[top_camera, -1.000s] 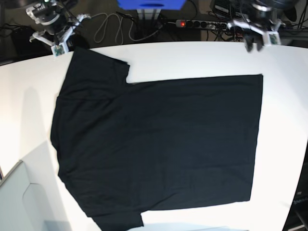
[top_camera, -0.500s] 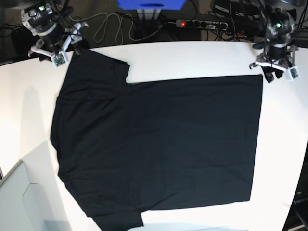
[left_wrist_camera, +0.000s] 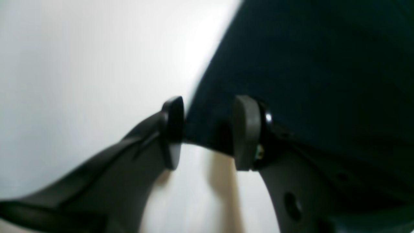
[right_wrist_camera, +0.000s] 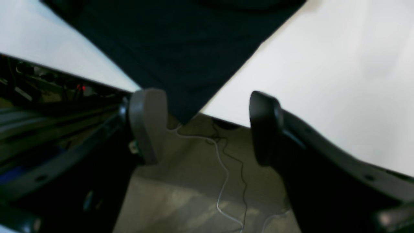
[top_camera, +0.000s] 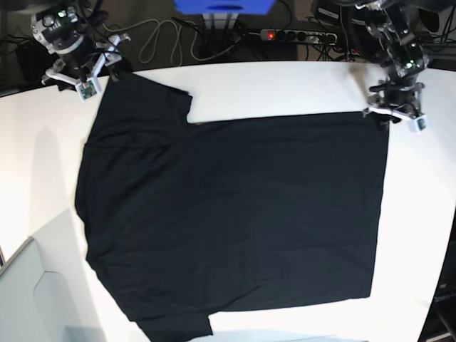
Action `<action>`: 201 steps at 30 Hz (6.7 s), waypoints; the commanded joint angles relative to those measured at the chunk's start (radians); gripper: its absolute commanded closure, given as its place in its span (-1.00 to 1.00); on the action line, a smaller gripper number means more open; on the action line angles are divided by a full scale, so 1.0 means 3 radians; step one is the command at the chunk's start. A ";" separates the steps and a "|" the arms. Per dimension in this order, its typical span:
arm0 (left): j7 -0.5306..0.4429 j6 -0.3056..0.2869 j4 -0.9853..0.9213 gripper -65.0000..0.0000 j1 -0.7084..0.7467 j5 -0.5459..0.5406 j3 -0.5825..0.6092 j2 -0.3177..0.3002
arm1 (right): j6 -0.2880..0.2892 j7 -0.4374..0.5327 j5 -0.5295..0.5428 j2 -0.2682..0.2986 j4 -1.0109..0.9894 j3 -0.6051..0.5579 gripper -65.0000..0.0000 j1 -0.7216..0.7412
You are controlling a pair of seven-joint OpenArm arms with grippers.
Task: Fold the T-shirt properly
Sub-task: 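Move both grippers down to the shirt's shoulder corners, then close both grippers on the shoulder corners of the black shirt, then lift the shoulders and pull both grippers across the shirt toward the hem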
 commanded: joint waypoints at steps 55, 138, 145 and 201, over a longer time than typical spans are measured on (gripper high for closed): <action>-0.0050 -0.0031 -0.0404 1.00 -0.0058 -0.0028 0.0033 0.0009 | 0.0062 0.0045 0.0011 0.0006 -0.0577 0.0000 -0.19 0.0446; -0.0040 -0.0006 0.1069 1.00 0.0576 -0.0007 -0.0177 0.0107 | 0.0083 0.0051 0.0031 0.0001 0.0052 0.0342 0.99 0.0154; 0.0370 -0.0011 0.1064 1.00 -0.0007 0.0003 -0.0192 0.0086 | 0.0083 -0.0149 0.0016 0.0026 0.0032 0.0337 0.99 0.0845; 0.0375 -0.0001 -0.0189 1.00 -0.1587 0.0008 0.0243 -0.0221 | 0.0077 -0.0067 -0.0322 0.0108 -0.2116 -0.0461 0.99 0.3407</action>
